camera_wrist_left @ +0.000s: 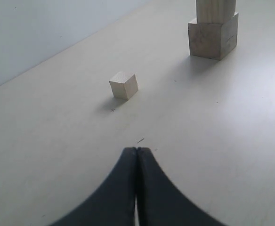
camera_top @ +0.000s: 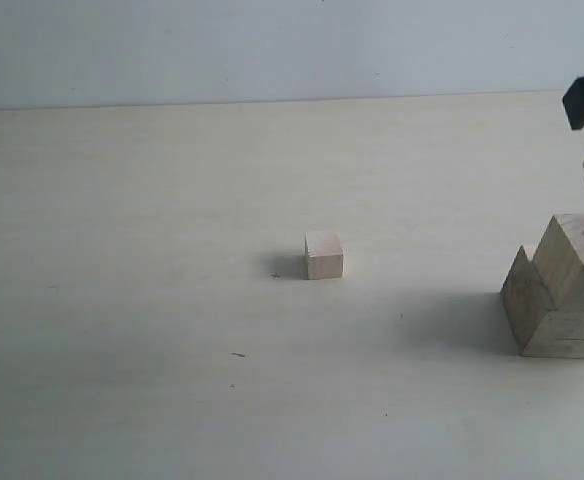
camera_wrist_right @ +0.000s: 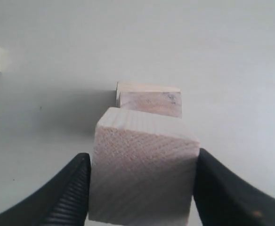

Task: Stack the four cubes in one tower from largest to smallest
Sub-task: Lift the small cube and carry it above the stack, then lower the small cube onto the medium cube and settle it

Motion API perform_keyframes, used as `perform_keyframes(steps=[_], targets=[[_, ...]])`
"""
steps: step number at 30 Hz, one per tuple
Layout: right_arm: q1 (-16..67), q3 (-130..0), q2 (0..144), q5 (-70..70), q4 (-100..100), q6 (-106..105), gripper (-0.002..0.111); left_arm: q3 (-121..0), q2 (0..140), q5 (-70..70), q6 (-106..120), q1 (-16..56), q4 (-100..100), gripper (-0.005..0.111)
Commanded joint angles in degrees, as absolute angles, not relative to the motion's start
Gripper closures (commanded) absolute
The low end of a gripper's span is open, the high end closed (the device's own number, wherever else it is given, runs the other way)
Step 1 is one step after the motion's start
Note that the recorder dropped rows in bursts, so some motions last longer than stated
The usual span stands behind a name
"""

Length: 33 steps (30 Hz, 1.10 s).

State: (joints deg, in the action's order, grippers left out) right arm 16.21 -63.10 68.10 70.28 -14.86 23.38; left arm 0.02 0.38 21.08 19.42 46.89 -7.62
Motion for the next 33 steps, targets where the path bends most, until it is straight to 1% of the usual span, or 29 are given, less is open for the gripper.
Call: perform_keyframes(steps=[1,4,10,19,33], targets=[[15.83,-61.80,66.57,69.96,-16.23,22.14,0.108,0.00,0.00,20.72,19.33,46.80,-7.71,0.107],[14.76,-61.56,65.88,69.96,-18.15,21.49,0.108,0.00,0.00,20.72,19.33,46.80,-7.71,0.107],[10.65,-61.42,65.83,69.96,-14.28,16.23,0.108,0.00,0.00,20.72,19.33,46.80,-7.71,0.107],[10.55,-60.67,69.69,69.78,-12.96,13.31,0.108,0.00,0.00,20.72,19.33,46.80,-7.71,0.107],[10.42,-60.30,74.62,64.82,-12.96,12.08,0.108,0.00,0.00,20.72,19.33,46.80,-7.71,0.107]])
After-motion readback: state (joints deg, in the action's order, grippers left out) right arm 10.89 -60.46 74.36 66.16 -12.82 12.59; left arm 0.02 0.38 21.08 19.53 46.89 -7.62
